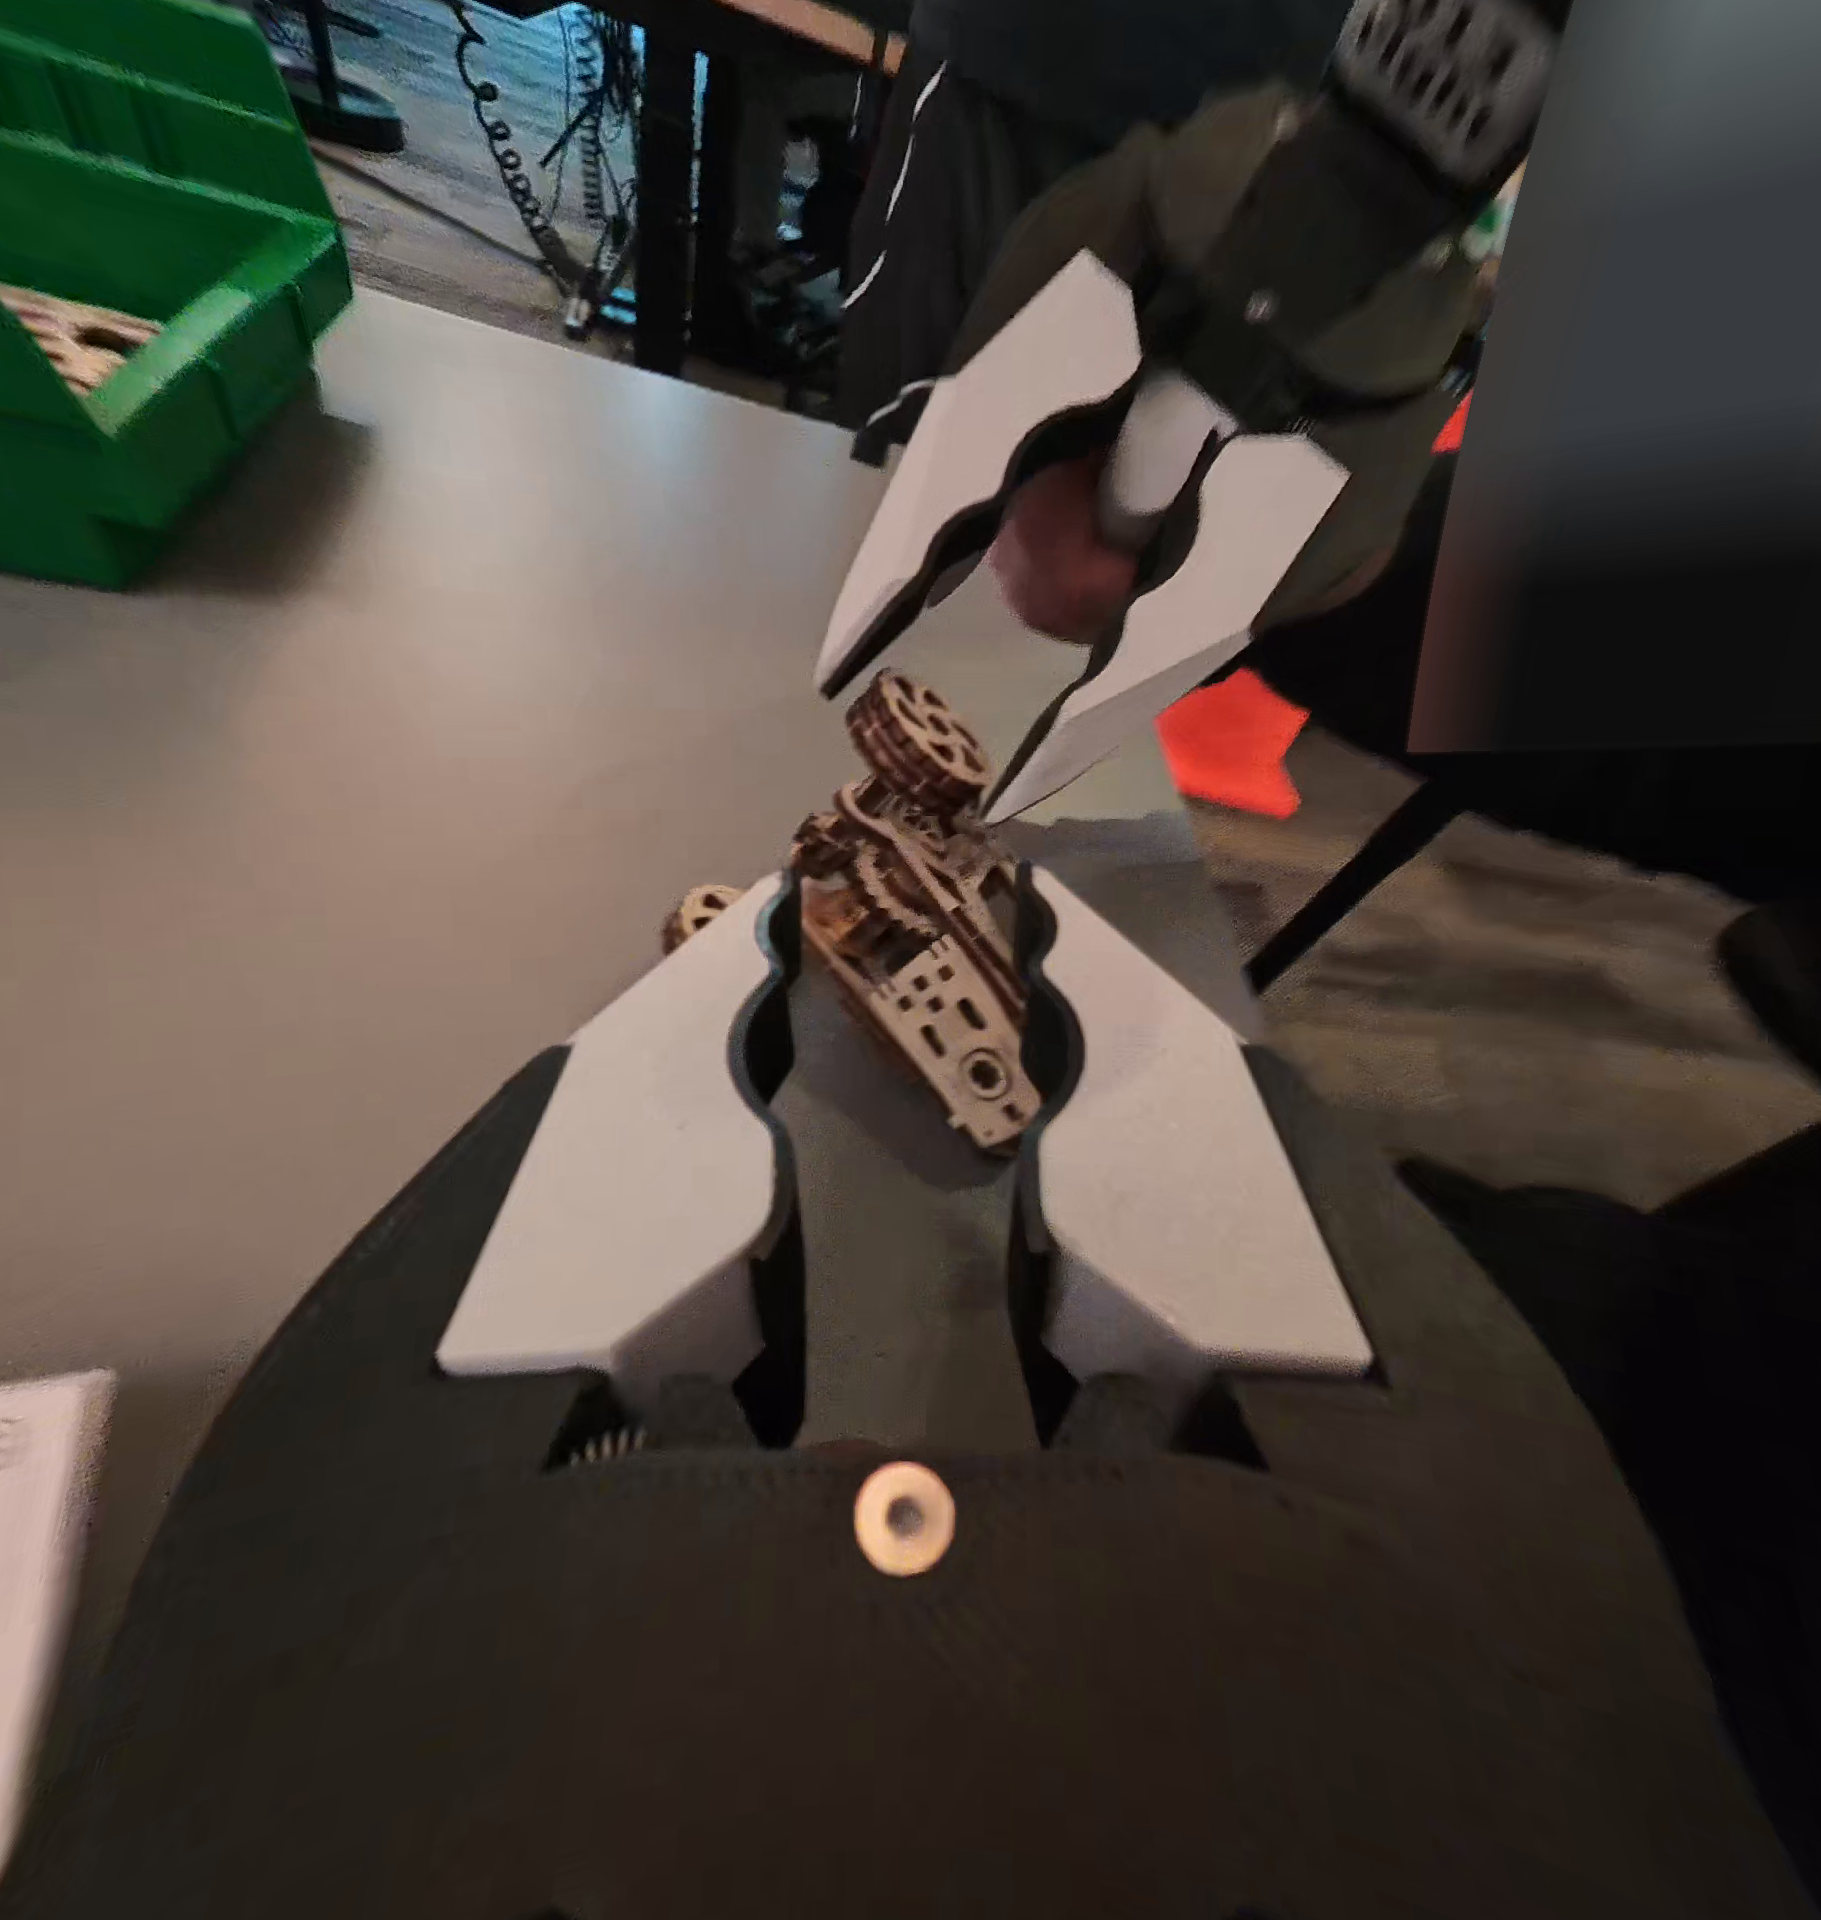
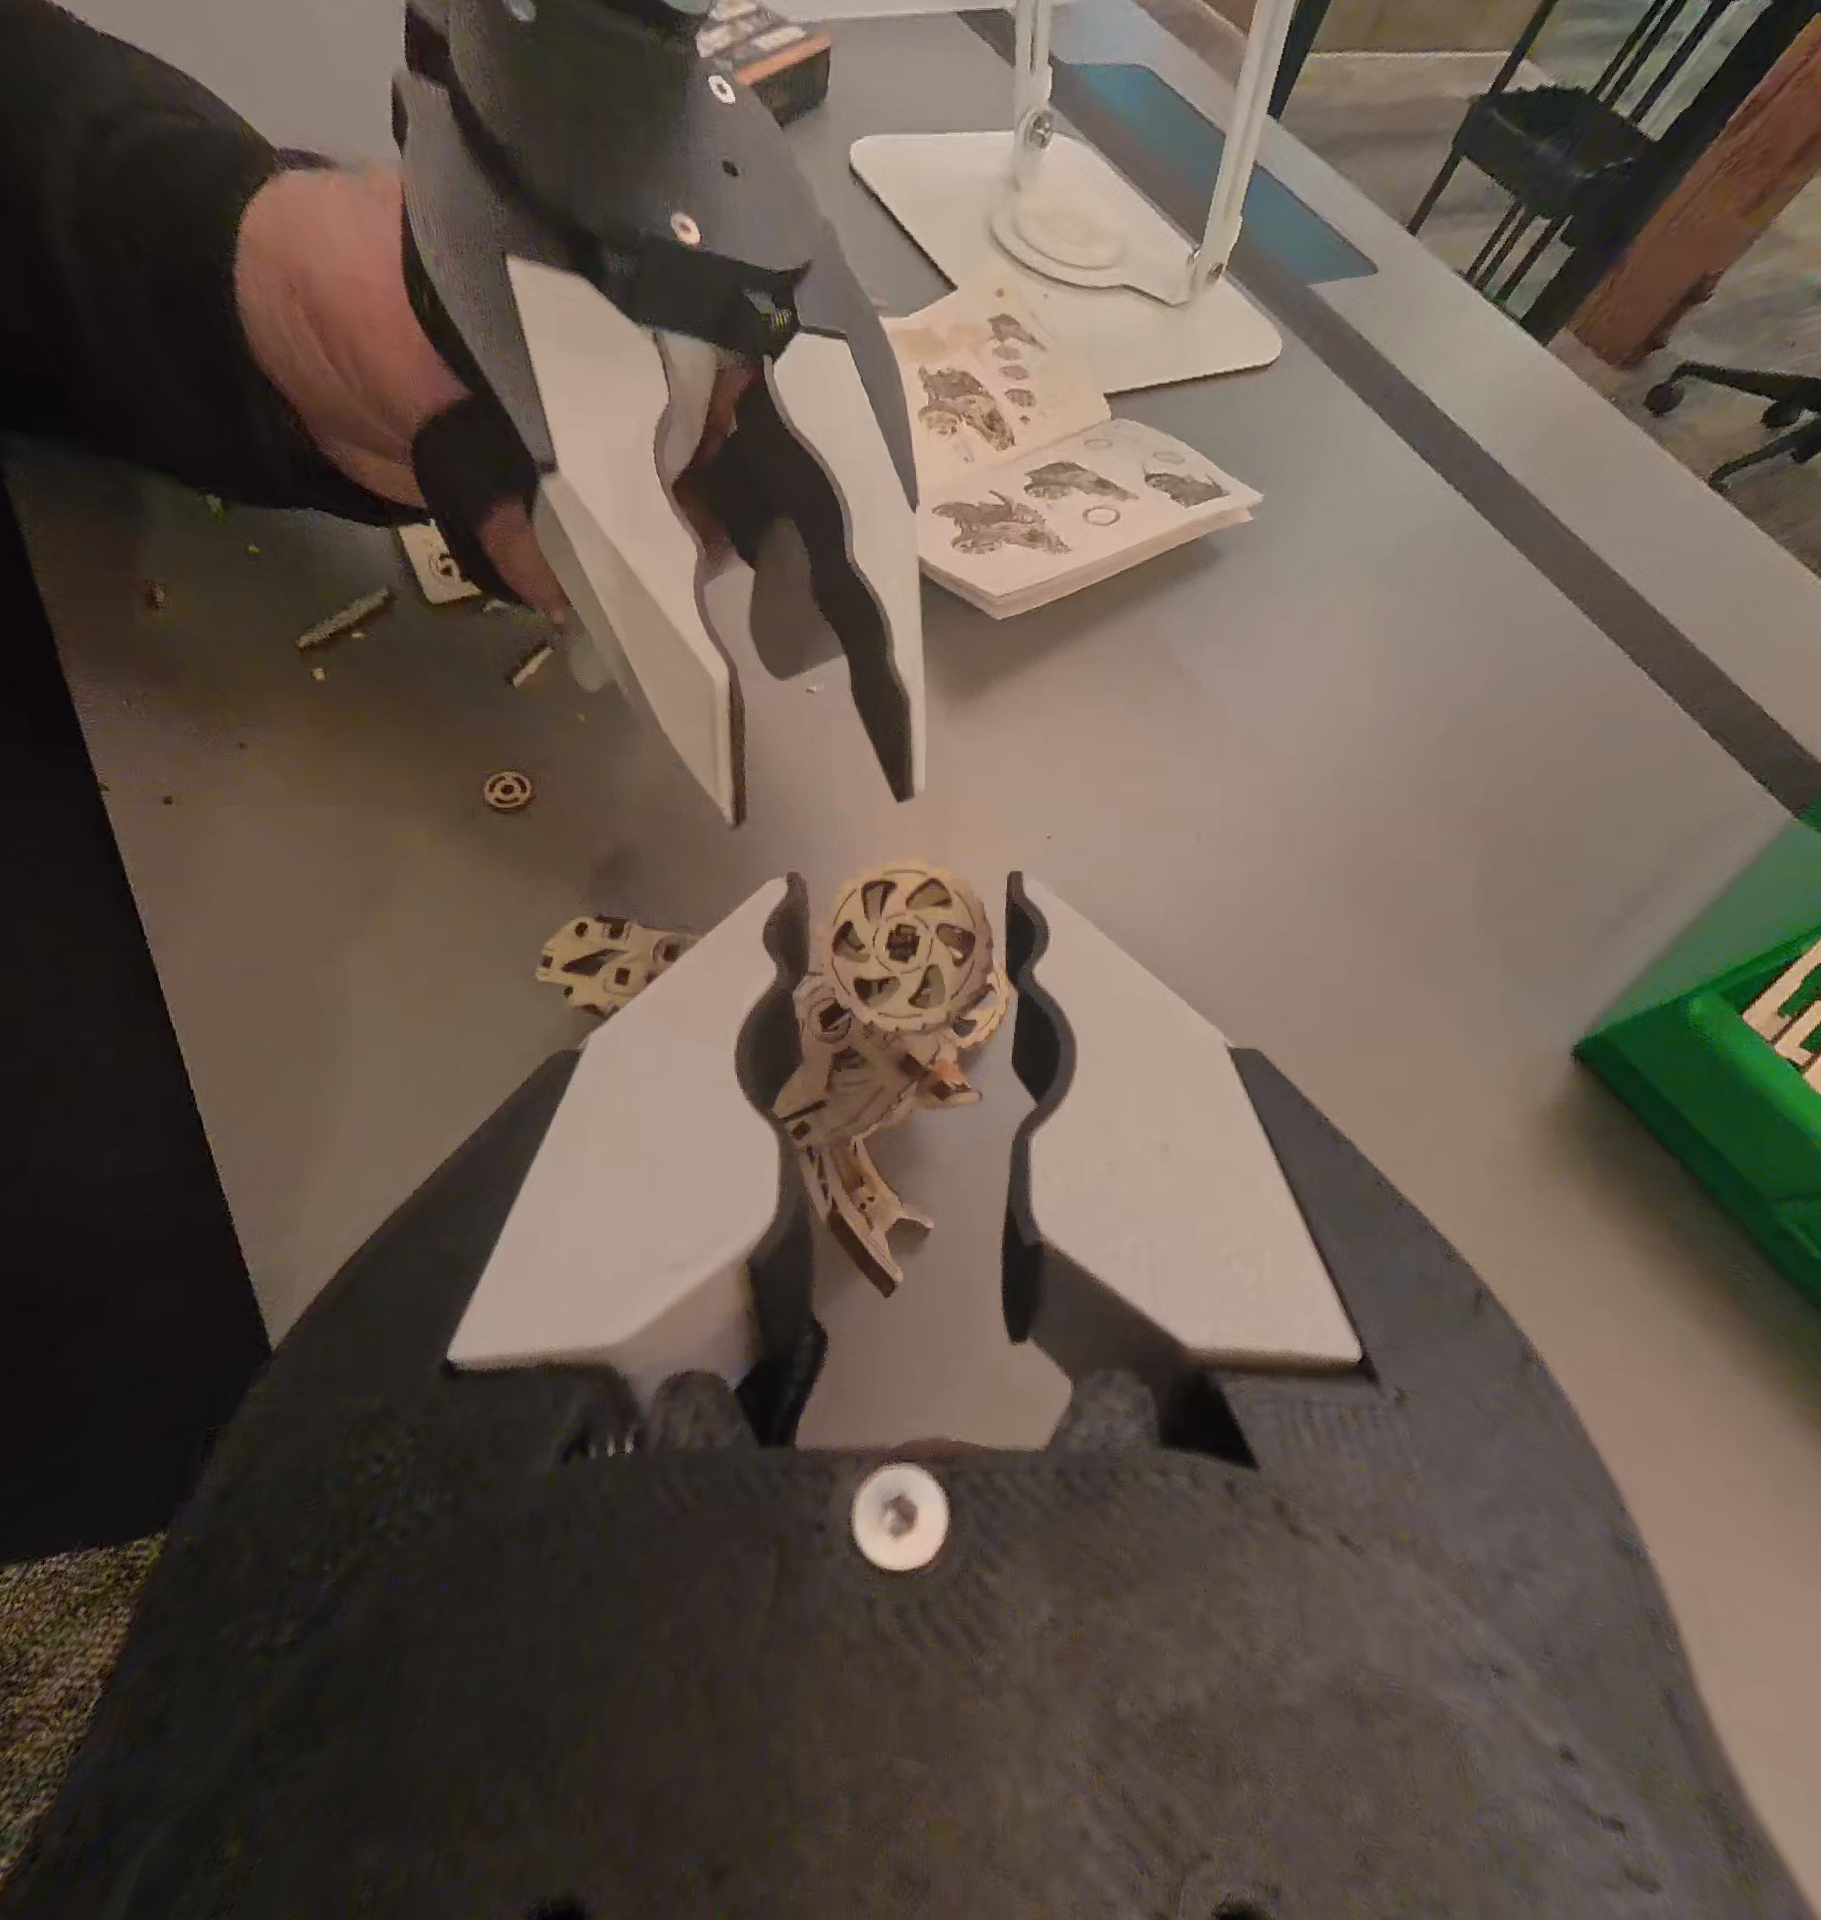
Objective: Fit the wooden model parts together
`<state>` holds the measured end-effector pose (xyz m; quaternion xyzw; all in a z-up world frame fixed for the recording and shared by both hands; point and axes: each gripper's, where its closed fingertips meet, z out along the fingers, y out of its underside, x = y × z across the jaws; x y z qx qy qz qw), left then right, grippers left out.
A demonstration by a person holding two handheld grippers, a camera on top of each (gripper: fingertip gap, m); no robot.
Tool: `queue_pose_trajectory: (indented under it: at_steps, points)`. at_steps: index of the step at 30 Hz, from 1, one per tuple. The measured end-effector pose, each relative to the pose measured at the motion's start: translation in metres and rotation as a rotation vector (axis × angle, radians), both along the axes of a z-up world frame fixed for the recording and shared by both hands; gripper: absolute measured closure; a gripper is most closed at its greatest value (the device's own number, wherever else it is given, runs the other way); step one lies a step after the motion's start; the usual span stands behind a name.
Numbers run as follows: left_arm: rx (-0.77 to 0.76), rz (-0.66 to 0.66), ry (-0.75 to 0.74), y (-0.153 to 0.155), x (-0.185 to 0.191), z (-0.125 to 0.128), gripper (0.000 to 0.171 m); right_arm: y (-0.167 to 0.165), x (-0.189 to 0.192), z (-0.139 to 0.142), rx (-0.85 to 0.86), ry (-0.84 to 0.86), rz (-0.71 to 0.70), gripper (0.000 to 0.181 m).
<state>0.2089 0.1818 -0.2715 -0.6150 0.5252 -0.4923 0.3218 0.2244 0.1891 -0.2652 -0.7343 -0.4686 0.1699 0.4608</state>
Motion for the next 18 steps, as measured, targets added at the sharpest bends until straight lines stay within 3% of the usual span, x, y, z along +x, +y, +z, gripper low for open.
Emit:
queue_pose_trajectory:
  at_steps: [4,13,18]
  points:
    - [0.111,-0.036,0.044,0.004,0.006,-0.007,0.130,-0.001,0.004,-0.002,0.013,-0.066,-0.050,0.144]
    - [0.320,-0.189,0.050,0.000,0.032,-0.008,0.142,0.001,0.013,-0.004,0.062,-0.151,-0.142,0.150]
    - [0.238,-0.277,0.013,0.002,0.039,-0.010,0.143,-0.003,0.017,-0.004,0.054,-0.111,-0.151,0.150]
